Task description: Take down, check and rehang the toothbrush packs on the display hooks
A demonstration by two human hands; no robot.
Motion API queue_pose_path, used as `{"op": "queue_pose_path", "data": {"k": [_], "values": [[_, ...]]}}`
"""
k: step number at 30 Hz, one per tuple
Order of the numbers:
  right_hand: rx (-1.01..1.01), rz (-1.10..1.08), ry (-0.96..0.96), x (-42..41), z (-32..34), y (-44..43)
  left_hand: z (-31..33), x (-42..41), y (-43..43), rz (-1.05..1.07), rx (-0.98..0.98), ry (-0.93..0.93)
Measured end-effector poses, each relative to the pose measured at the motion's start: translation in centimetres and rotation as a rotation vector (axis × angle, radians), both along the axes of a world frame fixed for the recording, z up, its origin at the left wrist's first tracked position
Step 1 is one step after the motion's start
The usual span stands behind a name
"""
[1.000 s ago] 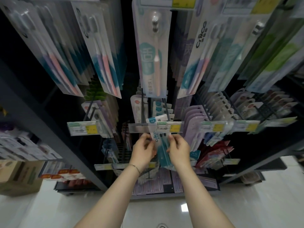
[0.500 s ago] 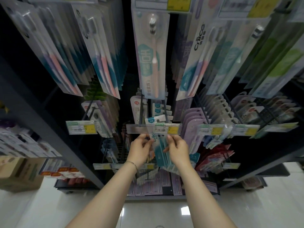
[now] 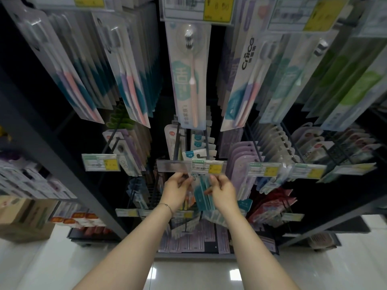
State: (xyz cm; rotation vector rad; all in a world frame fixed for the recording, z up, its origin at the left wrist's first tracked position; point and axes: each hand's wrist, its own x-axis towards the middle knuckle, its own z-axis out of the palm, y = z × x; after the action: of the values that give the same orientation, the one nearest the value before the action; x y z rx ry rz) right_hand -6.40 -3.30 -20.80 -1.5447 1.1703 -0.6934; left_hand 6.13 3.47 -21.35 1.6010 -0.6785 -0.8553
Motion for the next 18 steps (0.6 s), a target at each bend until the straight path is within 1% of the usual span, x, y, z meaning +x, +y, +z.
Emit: {"op": "queue_pose_path", "data": {"k": [3, 11, 13, 16, 18], "values": [[0.014, 0.017, -0.013, -0.1, -0.1, -0.4, 0.2, -0.2, -0.2, 0.003, 0.013, -0.034], [0.025, 0.048, 0.018, -0.5, -1.1, -0.5, -0.1, -0.4, -0.1, -0.058, 0.122, -0.299], [-0.057, 0.067, 0.116, -0.7, -1.3, -0.5, 0.2, -0.2, 0.0, -0.093, 0.152, -0.376], [-0.237, 0.089, 0.366, -1.3, -1.9, -0.4, 0.4, 0.4, 0.5, -0.118, 0.211, -0.515], [-0.356, 0.147, 0.522, -1.6, -2.0, -0.1, 0.3, 0.9, 1.0, -0.105, 0.275, -0.582]]}}
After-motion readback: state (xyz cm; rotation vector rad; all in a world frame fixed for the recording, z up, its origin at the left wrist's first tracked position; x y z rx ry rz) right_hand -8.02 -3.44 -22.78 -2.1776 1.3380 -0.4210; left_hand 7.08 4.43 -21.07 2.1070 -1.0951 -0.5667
